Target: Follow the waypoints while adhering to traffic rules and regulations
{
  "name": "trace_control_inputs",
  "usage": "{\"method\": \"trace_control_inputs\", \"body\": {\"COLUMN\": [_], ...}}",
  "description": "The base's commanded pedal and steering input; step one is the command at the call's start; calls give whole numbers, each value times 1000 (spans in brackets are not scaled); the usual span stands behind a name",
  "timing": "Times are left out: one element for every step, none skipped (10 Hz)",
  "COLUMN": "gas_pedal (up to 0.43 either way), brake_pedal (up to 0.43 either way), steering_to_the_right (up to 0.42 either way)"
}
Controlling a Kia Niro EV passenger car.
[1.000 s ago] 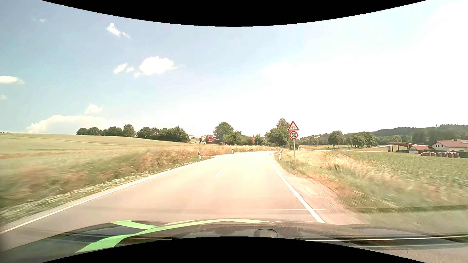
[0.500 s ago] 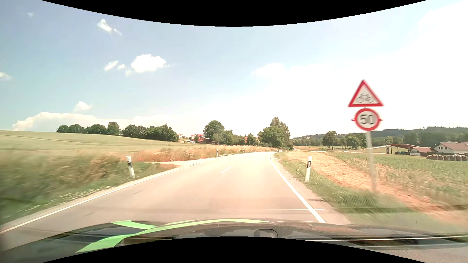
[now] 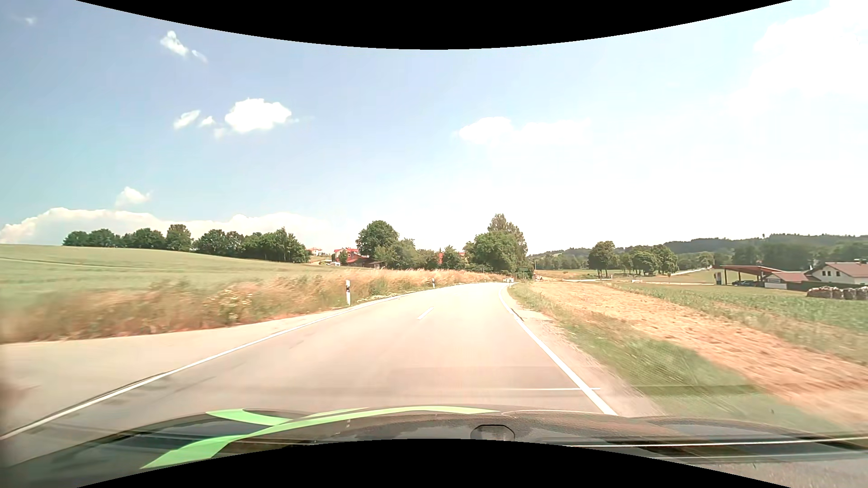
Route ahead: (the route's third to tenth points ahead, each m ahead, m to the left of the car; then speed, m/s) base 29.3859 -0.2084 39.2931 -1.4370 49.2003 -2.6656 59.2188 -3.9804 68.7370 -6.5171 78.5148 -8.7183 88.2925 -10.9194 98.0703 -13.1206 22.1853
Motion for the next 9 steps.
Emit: {"method": "trace_control_inputs", "body": {"gas_pedal": [177, 169, 177, 189, 228, 248, 248, 260, 260], "brake_pedal": [0, 0, 0, 0, 0, 0, 0, 0, 0], "steering_to_the_right": [16, 17, 17, 17, 16, 16, 17, 17, 16]}}
